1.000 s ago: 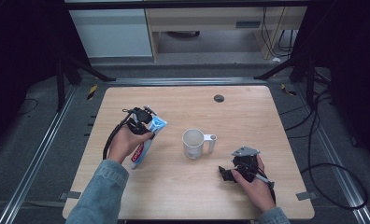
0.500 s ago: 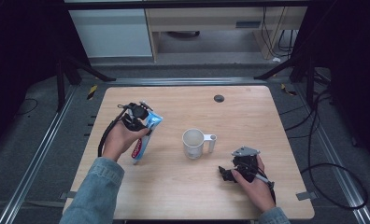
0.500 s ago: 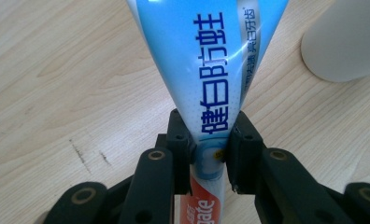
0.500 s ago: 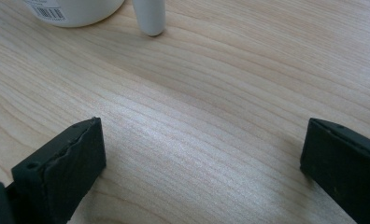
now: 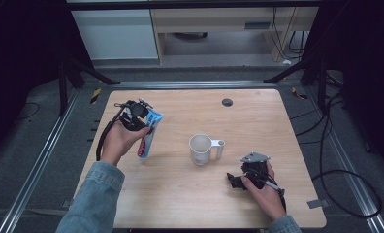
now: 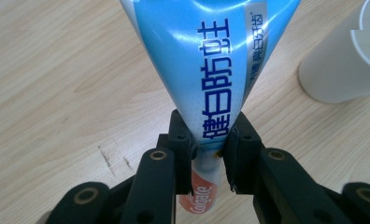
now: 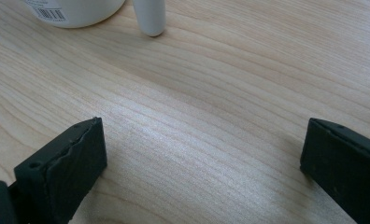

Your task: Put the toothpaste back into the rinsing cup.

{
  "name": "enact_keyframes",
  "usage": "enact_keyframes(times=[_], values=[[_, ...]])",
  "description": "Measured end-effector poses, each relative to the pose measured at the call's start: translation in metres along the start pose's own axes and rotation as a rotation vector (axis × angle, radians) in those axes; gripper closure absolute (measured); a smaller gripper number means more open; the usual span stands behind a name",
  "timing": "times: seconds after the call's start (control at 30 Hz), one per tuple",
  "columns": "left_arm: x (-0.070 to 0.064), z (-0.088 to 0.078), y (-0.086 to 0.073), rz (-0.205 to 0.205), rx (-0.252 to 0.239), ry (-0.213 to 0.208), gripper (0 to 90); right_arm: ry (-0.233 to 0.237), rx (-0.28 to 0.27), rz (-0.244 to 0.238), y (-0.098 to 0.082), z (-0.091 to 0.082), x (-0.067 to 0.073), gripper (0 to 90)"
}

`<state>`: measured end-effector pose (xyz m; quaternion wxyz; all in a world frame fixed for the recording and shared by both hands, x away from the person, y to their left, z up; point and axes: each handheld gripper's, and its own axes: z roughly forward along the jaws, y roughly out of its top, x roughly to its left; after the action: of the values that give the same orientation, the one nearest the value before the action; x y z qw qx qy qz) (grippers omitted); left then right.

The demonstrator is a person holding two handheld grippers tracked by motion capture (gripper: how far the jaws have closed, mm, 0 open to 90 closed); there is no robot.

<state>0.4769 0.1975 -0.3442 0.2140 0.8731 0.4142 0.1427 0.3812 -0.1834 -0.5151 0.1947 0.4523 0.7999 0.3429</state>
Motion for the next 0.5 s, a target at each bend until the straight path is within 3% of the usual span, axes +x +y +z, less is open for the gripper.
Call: enact_keyframes(times=[0.5], values=[[-0.011, -0.018, 0.009, 0.005, -0.143, 0.027, 74.6, -0.01, 0.0, -0.001, -0.001, -0.001, 0.001, 1.3]])
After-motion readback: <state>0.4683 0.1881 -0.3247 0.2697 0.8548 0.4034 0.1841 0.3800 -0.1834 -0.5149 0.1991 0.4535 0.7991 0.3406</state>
